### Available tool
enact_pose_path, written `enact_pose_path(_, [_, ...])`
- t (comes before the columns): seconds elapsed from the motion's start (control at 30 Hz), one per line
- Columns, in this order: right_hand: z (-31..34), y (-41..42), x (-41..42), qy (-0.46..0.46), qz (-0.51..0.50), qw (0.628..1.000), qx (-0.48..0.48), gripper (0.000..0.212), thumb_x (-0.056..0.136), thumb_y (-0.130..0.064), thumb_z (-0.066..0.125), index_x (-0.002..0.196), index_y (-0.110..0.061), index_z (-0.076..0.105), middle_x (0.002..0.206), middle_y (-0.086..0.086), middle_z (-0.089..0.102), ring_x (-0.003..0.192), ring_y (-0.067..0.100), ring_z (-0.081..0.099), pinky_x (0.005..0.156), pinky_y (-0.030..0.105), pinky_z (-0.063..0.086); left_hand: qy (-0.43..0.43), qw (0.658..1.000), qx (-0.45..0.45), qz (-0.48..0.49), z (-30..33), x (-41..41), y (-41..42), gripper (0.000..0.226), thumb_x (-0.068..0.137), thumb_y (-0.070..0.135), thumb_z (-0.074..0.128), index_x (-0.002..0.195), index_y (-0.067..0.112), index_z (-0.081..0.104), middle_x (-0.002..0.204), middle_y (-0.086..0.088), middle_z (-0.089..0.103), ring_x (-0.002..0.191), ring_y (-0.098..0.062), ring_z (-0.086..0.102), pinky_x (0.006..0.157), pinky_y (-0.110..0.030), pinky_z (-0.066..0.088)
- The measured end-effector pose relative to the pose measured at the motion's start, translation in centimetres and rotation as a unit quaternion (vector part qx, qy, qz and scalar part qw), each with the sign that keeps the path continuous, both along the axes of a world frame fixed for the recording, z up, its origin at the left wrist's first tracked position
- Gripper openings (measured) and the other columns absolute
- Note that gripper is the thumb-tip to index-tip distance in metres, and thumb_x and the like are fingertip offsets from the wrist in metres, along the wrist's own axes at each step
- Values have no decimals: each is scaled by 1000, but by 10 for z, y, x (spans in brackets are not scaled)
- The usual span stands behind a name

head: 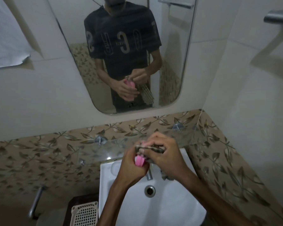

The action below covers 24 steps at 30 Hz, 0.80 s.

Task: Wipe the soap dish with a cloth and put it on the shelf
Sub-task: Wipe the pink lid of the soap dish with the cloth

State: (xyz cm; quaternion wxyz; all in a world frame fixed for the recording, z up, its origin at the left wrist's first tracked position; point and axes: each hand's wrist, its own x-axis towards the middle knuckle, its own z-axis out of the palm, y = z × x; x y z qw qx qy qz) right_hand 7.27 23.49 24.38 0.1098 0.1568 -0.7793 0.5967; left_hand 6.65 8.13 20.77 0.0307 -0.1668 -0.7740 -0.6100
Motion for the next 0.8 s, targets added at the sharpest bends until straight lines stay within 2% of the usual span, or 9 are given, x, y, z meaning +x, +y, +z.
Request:
enact_pose_path(0.07, [-1, -2, 1, 54, -13, 997, 60, 8, 83, -20, 82, 90, -17, 79, 92, -8, 68, 83, 8, 66, 73, 23, 58, -16, 1000, -4, 2, -4, -1, 0, 26, 74, 9, 60, 92, 26, 67, 71, 8, 69, 59, -8, 62, 55, -18, 49])
enact_pose_path(0.17, [4, 4, -11, 5, -67, 997, 26, 4, 85, -10, 82, 87, -11, 78, 88, -7, 67, 80, 6, 64, 72, 19, 51, -3, 1000, -21, 0, -7, -2, 2, 38, 76, -1, 64, 97, 31, 67, 68, 6, 64, 51, -9, 53, 48, -23, 46])
enact_pose_path(0.3, [-8, -6, 7, 114, 23, 988, 100, 10, 82, -10, 82, 91, -14, 79, 99, -21, 65, 88, -2, 64, 76, 8, 50, 4, 1000, -4, 3, -6, -3, 1, 31, 72, 5, 62, 94, 26, 67, 81, 2, 71, 68, -11, 67, 58, -24, 54])
enact_pose_path(0.4, [-6, 1, -17, -29, -34, 998, -33, 5, 85, -11, 82, 89, -10, 80, 90, -8, 70, 81, 4, 66, 77, 20, 54, 25, 999, -19, 4, -9, -6, 2, 39, 77, 3, 66, 111, 22, 69, 84, -5, 70, 65, -23, 64, 59, -41, 57])
enact_pose_path(0.5, [-1, 8, -33, -111, -24, 985, -131, 4, 87, -10, 81, 88, -13, 81, 88, 8, 78, 84, 15, 72, 84, 33, 58, 66, 997, -33, 5, -10, -5, 2, 51, 80, 0, 67, 126, 22, 63, 82, -1, 66, 59, -23, 56, 55, -36, 52])
enact_pose_path(0.57, [-1, 6, -30, -100, 36, 985, -137, 13, 86, -10, 81, 86, -22, 81, 96, 5, 79, 91, 12, 74, 88, 29, 60, 65, 997, -41, 12, -9, -9, 0, 50, 80, 6, 66, 126, 25, 60, 83, 2, 65, 61, -19, 57, 57, -34, 53])
enact_pose_path(0.67, [-11, 7, -25, -113, 100, 986, -65, 9, 84, -7, 82, 91, -13, 80, 123, -4, 73, 117, 10, 69, 101, 31, 56, 74, 994, -66, 38, -7, -12, -3, 54, 77, 4, 64, 123, 30, 58, 106, 8, 68, 96, -18, 68, 80, -35, 59])
enact_pose_path(0.73, [-18, 7, -23, -118, 128, 984, -37, 10, 87, -11, 80, 96, -11, 79, 133, -8, 69, 124, 9, 66, 103, 31, 55, 96, 992, -63, 53, -6, -11, -5, 50, 77, 10, 61, 124, 25, 56, 112, 12, 68, 103, -16, 68, 83, -34, 59])
enact_pose_path(0.8, [-21, 5, -22, -134, 129, 981, -52, 10, 88, -15, 80, 98, -11, 79, 132, -5, 71, 126, 11, 65, 105, 36, 54, 103, 988, -72, 85, -6, -10, -6, 58, 79, 21, 57, 137, 20, 49, 117, 25, 65, 103, -5, 68, 81, -21, 57])
